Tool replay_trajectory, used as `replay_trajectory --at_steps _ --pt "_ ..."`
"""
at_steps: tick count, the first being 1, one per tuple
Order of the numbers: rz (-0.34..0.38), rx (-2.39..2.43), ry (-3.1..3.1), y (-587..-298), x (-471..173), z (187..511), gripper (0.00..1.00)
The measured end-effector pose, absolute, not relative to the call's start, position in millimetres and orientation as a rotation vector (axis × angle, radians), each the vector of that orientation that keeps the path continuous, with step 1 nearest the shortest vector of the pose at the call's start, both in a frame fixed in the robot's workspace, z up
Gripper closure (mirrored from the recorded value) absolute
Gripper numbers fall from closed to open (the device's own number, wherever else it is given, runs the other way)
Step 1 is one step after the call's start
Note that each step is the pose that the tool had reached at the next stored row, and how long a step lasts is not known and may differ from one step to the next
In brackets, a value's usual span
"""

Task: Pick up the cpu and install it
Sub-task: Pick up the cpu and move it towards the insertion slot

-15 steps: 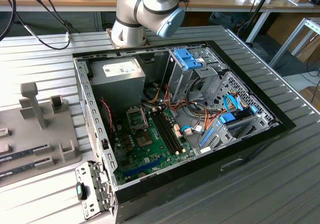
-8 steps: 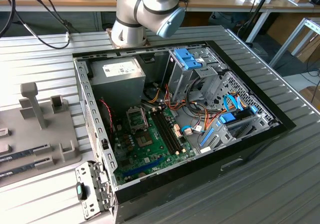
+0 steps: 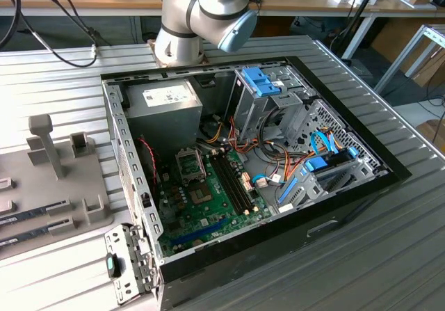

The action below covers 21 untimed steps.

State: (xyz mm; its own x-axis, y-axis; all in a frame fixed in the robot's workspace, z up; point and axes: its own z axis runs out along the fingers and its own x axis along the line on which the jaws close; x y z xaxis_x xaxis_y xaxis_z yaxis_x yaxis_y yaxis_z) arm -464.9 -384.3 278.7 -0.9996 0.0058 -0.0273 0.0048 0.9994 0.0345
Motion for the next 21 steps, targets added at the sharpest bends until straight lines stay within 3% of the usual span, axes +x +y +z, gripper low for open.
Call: replay_trajectory --at_steps 21 --pt "0.055 0.008 3.114 -384.3 -464.9 287.5 0.53"
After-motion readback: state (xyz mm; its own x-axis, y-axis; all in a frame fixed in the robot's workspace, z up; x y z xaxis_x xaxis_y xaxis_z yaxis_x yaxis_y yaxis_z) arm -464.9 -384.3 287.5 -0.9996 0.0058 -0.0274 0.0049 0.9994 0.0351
